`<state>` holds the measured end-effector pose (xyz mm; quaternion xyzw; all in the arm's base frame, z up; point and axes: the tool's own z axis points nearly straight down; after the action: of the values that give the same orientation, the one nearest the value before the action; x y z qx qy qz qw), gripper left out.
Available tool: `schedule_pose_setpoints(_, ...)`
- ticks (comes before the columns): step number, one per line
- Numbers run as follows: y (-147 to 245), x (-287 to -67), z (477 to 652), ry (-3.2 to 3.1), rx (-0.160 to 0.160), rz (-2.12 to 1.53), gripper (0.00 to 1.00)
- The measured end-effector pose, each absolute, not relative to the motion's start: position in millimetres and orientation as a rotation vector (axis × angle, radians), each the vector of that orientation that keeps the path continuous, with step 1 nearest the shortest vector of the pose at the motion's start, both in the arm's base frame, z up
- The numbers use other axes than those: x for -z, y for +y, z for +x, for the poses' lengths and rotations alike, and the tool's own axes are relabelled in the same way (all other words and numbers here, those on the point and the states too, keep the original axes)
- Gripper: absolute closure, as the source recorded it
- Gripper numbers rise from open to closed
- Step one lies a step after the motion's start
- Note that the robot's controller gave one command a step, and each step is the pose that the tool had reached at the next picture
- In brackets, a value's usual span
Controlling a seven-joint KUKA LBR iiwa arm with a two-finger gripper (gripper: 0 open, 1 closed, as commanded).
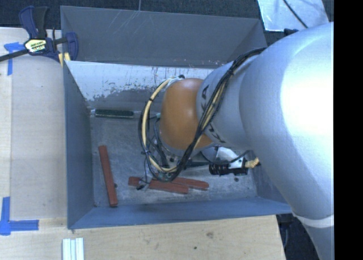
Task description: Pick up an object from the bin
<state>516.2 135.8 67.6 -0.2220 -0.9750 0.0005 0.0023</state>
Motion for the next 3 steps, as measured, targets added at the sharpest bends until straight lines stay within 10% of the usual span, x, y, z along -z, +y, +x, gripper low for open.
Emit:
schedule_pose_setpoints(1,135.1,-70.7,518.3,-3.066,0.001,-0.701,1.00)
schedule_pose_setpoints(2,134.9,-70.1,517.7,-3.064,0.001,-0.701,0.00)
schedule_pose_setpoints(3,70.8,-69.9,494.6,-2.989,-0.004,-0.968,0.00)
